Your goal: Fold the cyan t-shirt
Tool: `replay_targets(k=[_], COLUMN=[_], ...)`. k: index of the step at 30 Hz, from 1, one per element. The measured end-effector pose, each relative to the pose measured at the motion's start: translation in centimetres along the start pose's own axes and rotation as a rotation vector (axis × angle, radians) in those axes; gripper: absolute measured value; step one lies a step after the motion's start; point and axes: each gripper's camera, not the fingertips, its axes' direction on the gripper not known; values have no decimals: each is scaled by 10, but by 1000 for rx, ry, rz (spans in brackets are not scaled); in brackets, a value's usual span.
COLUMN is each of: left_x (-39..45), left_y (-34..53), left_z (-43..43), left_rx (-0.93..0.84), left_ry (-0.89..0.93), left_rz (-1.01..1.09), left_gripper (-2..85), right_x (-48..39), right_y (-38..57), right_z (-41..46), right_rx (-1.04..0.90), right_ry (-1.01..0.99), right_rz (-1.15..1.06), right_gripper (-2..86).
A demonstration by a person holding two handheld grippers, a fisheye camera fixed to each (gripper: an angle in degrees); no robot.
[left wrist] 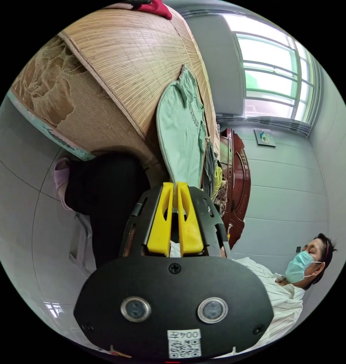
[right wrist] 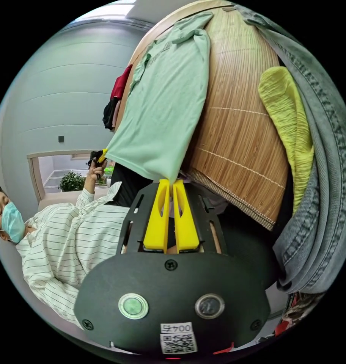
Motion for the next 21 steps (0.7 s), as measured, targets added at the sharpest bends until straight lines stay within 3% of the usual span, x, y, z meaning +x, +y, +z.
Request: replay_targets(k=[21], left_x=[26], left_y=[57], left_z=[-42], left_rx=[-5], left_ry=[172], left_rz=[91], left_gripper=[20], right_x=[-38], right_y=[132], right_z=[-66], right_rx=[214], right_ry=[-68], right_rz=[-72], right_gripper=[-6])
